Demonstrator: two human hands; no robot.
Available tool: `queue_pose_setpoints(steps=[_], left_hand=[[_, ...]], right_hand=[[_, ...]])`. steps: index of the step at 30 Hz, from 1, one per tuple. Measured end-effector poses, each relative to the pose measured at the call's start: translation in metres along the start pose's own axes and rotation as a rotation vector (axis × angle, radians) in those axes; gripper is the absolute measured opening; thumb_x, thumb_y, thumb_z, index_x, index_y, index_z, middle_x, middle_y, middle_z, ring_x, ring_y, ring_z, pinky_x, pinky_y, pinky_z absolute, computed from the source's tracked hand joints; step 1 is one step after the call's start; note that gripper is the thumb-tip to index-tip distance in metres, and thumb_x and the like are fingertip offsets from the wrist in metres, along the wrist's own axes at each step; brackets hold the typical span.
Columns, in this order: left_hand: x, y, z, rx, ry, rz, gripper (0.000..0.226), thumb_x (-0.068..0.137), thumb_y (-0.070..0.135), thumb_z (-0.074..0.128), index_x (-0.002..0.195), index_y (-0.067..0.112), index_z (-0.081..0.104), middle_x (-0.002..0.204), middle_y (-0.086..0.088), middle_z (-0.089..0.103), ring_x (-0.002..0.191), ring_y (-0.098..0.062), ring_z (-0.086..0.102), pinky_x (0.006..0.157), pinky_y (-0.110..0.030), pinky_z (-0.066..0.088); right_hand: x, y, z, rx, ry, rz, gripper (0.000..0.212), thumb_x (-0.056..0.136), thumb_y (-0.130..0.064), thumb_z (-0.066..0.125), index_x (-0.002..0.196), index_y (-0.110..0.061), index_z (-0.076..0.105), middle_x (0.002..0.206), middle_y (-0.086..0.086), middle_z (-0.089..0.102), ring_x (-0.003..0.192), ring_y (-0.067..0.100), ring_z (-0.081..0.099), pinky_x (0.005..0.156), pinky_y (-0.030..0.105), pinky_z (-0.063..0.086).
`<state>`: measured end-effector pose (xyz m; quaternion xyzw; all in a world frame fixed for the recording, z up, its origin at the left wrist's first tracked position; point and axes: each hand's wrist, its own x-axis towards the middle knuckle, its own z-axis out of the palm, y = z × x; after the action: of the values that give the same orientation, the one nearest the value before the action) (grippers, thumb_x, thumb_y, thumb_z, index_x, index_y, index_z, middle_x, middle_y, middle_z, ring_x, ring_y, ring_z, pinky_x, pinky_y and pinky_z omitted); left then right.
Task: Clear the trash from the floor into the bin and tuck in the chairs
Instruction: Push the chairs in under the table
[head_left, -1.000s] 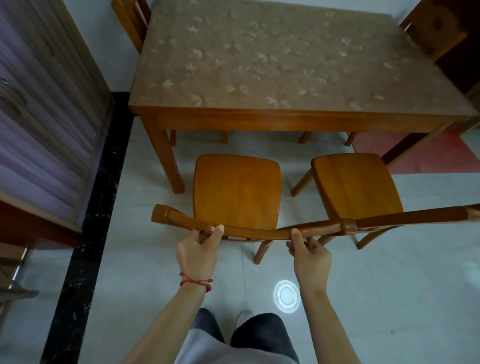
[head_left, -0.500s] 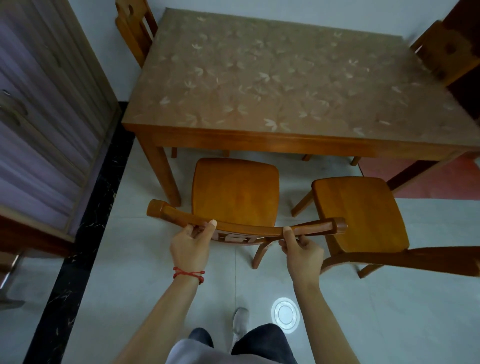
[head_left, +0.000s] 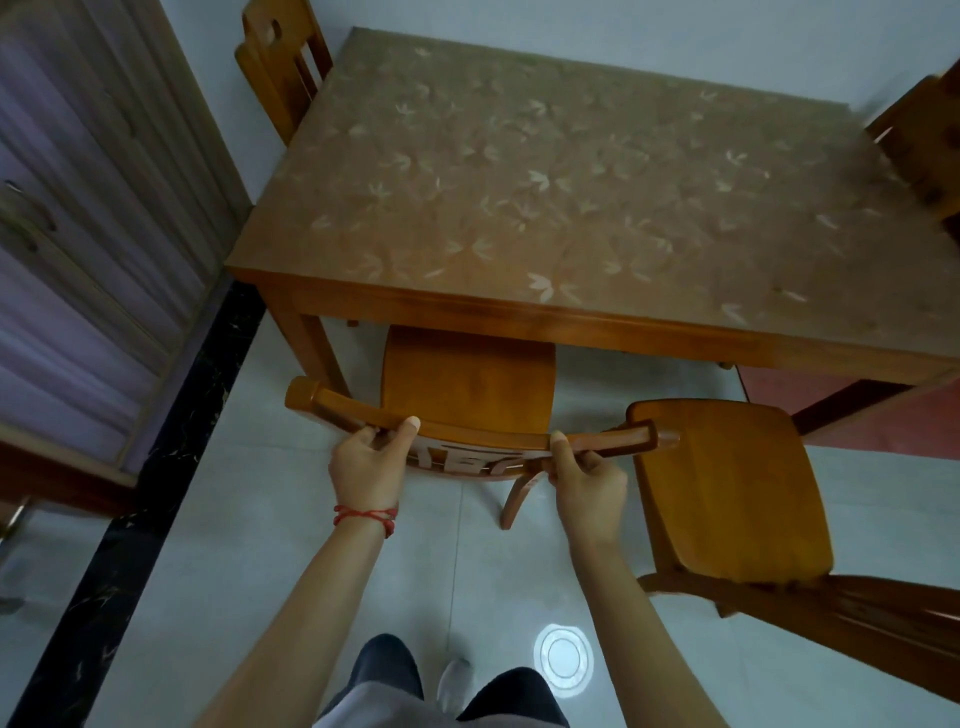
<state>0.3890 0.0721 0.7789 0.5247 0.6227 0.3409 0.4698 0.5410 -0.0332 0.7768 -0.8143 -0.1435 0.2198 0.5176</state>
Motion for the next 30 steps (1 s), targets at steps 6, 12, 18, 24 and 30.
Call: queue_pose_setpoints(steps=[6,12,18,24,30], left_hand=[[0.032,0.014,0.018,-0.024,0.009,-0.016,0.024,0.079,0.031,0.066,0.068,0.009,0.064,0.066,-0.002,0.064,0.067,-0.01,0.06,0.058,-0.017,0.039],[0.068,0.021,0.033,-0.049,0.008,0.001,0.026,0.079,0.03,0.067,0.069,0.005,0.066,0.067,-0.006,0.066,0.068,-0.015,0.062,0.061,-0.02,0.043],[0.091,0.031,0.04,-0.024,-0.007,0.035,0.024,0.08,0.027,0.066,0.072,0.004,0.066,0.065,0.0,0.064,0.067,-0.006,0.058,0.057,-0.018,0.039],[0.108,0.037,0.047,-0.05,-0.017,0.014,0.023,0.08,0.027,0.066,0.072,0.006,0.067,0.067,-0.001,0.066,0.068,-0.008,0.06,0.058,-0.019,0.04],[0.121,0.041,0.056,-0.063,-0.02,-0.021,0.02,0.08,0.028,0.066,0.07,0.01,0.065,0.066,0.001,0.065,0.07,-0.01,0.061,0.059,-0.021,0.041]], right_hand=[[0.035,-0.015,0.018,-0.001,-0.003,0.03,0.026,0.086,-0.031,0.059,0.062,-0.022,0.06,0.059,-0.011,0.062,0.053,0.003,0.061,0.049,0.01,0.043],[0.065,-0.029,0.036,-0.012,0.01,0.023,0.027,0.086,-0.033,0.058,0.06,-0.026,0.058,0.053,-0.015,0.06,0.047,-0.003,0.06,0.049,0.011,0.043],[0.081,-0.041,0.049,-0.009,0.031,0.029,0.034,0.086,-0.031,0.06,0.07,-0.001,0.063,0.07,0.025,0.066,0.07,0.037,0.065,0.071,0.05,0.054],[0.094,-0.049,0.059,-0.006,0.044,0.043,0.034,0.086,-0.031,0.059,0.059,-0.011,0.059,0.071,0.02,0.068,0.071,0.036,0.065,0.073,0.05,0.054],[0.109,-0.056,0.064,-0.005,0.031,0.051,0.033,0.086,-0.031,0.059,0.067,-0.004,0.06,0.073,0.026,0.066,0.073,0.039,0.065,0.075,0.056,0.053]])
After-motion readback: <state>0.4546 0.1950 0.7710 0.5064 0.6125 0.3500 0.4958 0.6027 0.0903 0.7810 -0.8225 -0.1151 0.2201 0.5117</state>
